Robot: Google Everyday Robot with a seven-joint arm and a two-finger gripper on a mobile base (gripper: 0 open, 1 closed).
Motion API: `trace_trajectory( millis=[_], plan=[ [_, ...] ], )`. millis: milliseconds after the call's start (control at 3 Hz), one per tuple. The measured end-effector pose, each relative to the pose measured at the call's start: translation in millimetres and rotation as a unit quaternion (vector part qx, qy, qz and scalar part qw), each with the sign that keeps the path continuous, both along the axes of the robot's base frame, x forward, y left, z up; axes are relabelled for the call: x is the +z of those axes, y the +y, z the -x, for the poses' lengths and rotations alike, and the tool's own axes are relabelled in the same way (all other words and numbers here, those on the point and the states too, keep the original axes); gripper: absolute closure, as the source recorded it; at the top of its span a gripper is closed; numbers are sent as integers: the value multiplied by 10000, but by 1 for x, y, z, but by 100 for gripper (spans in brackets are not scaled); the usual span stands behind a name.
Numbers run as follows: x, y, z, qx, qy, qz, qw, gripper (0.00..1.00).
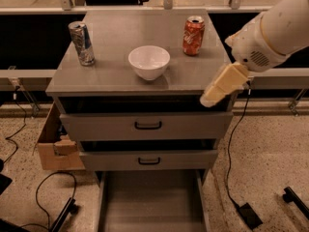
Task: Place redbull can into bottom drawer
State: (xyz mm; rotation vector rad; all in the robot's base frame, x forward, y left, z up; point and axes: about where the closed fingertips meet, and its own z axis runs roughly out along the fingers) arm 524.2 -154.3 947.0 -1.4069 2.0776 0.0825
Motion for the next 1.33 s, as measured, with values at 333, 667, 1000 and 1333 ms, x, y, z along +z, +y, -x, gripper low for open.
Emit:
trace_trajectory(
  millis=[333, 667, 1000, 1333],
  plan=[
    [1, 30, -43, -402, -356, -629, 9966, 0],
    [13, 43, -65, -943, -774, -1069, 9868, 0],
    [26, 44, -76, -1114, -1005, -1283, 9803, 0],
    [26, 44, -76, -1101, -1003, -1273, 9806, 0]
  ],
)
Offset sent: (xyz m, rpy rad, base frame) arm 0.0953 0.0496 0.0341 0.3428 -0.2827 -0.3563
